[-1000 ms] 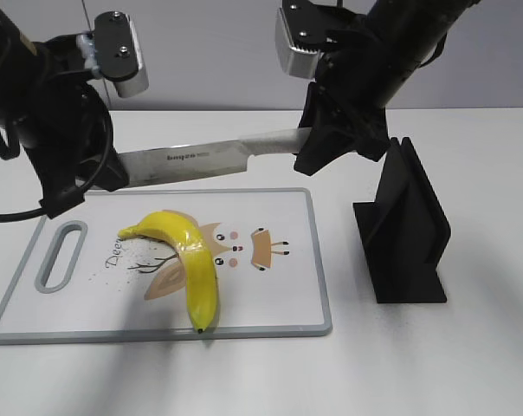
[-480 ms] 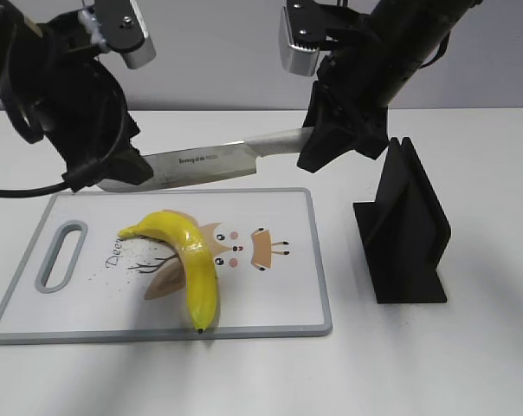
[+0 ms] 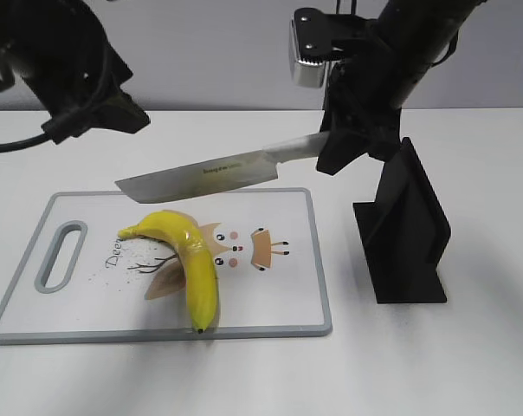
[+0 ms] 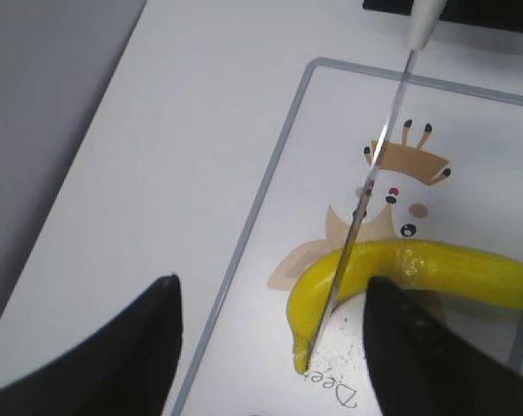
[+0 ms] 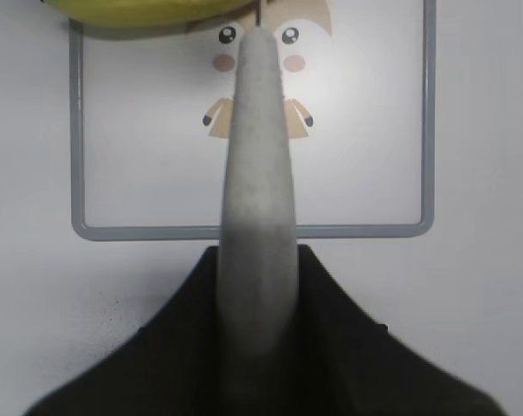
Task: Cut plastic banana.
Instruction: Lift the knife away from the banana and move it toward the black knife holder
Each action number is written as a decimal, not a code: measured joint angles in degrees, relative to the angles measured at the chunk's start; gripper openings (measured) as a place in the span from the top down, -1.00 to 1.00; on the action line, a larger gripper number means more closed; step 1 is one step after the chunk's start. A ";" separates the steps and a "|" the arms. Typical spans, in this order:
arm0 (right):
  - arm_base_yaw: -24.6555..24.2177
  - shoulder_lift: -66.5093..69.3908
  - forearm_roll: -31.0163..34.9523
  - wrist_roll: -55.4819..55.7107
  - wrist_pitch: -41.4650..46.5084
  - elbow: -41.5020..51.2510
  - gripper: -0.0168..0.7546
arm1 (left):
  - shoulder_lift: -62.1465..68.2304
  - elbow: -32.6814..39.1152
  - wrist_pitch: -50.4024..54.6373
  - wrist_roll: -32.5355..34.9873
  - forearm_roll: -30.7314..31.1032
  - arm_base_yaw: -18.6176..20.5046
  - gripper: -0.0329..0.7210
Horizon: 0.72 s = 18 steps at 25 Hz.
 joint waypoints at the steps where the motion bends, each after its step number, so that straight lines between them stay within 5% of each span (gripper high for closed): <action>1: 0.00 0.00 -0.42 0.53 0.00 0.00 0.46 | -0.98 0.00 0.11 0.00 0.00 0.00 -0.77; 6: 0.00 0.00 -0.52 1.37 0.60 0.00 0.47 | -6.26 0.00 0.16 -1.95 3.53 0.22 -0.72; 9: 0.00 0.00 -0.61 3.94 1.98 0.00 0.47 | -9.32 0.00 -0.89 -10.23 7.84 2.22 -0.69; 18: 0.00 0.00 -3.07 37.15 6.01 -5.29 0.47 | -12.58 -0.12 7.88 -41.40 11.82 18.13 -0.65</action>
